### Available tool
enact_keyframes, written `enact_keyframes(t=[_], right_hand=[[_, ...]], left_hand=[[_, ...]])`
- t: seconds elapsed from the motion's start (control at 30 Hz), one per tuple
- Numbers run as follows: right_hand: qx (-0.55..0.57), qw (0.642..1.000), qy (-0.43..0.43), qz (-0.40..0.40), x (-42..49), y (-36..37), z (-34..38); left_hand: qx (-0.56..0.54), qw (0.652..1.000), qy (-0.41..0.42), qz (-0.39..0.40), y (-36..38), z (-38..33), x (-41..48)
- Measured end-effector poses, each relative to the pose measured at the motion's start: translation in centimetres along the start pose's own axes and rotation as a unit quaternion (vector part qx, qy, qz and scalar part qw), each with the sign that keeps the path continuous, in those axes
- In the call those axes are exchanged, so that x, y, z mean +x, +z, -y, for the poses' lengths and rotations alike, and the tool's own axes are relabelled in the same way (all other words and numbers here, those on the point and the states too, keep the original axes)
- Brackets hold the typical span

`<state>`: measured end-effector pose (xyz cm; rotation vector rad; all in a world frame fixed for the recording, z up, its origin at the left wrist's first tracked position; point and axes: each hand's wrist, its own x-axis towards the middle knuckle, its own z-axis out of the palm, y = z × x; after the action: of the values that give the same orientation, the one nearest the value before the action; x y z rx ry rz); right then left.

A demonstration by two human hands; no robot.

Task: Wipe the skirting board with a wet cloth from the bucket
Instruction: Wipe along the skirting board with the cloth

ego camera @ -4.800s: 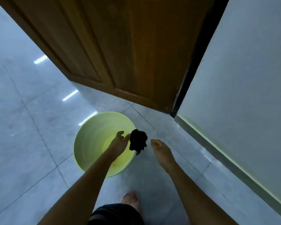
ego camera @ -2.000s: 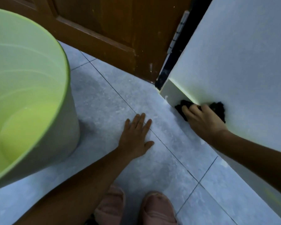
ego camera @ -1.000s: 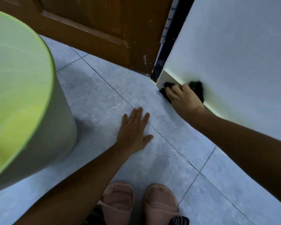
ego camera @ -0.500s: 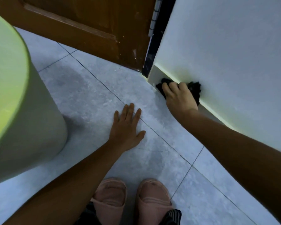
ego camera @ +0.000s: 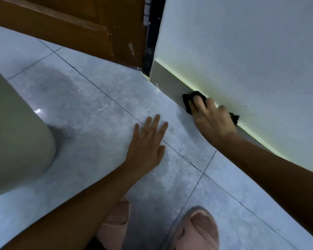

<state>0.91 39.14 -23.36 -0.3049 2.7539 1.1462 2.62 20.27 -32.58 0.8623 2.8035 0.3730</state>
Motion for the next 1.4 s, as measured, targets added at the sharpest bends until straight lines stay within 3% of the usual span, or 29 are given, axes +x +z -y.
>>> enact_keyframes(t=[0.13,0.3,0.43,0.57,0.8,0.93,1.03,1.13,1.2,1.4], right_hand=[[0.015,1.0,0.0,0.021,0.4,1.2,1.8],[-0.01,0.997,-0.009,0.081,-7.2,4.8,-0.8],[-0.044,0.997,0.017,0.067,-10.2,4.5,-2.8],[-0.03,0.999,0.032,0.02,-6.7,2.7,-2.3],[0.007,0.997,-0.015,0.078,-9.2,6.0,-2.5],[0.04,0.99,0.035,0.131,-14.7,8.5,-3.7],[0.067,0.989,0.095,0.094,-15.2,7.7,-4.2],[0.089,0.989,0.115,0.039,-13.0,6.3,-3.8],[0.122,0.987,0.1,0.018,-11.0,5.9,-3.1],[0.105,0.989,0.063,0.077,-13.9,9.0,-3.0]], left_hand=[[-0.003,0.994,0.044,0.103,1.5,-2.1,0.3],[0.046,0.994,0.043,0.085,2.0,-2.4,0.2],[0.042,0.995,0.039,0.076,2.0,-2.9,-0.1],[0.048,0.997,0.018,0.062,2.4,-3.4,0.0],[0.088,0.986,-0.008,0.144,0.8,-4.9,0.7],[0.079,0.977,-0.055,0.192,0.5,-7.8,1.1],[0.009,0.983,-0.09,0.159,1.3,-9.2,0.2],[0.018,0.994,0.007,0.106,3.1,-10.4,-0.8],[0.017,0.991,0.056,0.123,3.8,-11.5,-0.8],[0.074,0.981,0.057,0.17,3.7,-12.6,-0.3]])
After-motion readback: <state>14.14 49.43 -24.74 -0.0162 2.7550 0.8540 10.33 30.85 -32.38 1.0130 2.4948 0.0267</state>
